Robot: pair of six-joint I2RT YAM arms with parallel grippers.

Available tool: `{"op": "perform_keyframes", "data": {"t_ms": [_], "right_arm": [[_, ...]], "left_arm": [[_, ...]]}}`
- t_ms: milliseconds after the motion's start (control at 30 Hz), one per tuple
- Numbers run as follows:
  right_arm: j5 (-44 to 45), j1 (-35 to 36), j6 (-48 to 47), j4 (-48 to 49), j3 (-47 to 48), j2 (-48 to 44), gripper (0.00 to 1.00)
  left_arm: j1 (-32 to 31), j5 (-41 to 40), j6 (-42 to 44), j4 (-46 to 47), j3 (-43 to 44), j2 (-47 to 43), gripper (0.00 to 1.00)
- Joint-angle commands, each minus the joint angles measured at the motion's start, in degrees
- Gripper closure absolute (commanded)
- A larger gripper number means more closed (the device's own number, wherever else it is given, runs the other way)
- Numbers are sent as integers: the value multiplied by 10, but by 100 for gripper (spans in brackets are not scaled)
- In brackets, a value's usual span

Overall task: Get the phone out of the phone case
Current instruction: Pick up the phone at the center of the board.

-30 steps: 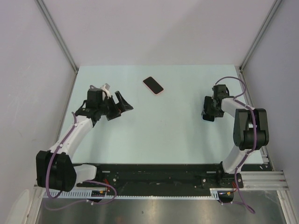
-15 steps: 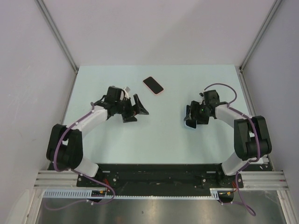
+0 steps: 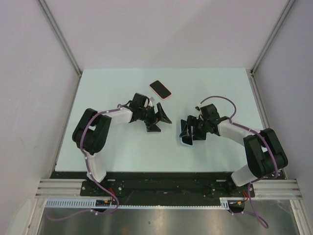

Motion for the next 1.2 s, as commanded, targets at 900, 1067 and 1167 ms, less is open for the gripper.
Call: {"op": "perform_keyframes", "data": {"t_ms": [900,1067,1167], "right_arm": [[-28,68,50,42,-2,-27,75],[-15,68,56,27,-3,-48,48],[-5,65,60,15,-3,-84,12]], "left_arm": [[-120,5,-14,11,146,134,54],[-119,6,-17,6,148,138,100],[-115,26,-14,16,152,125,100]]}}
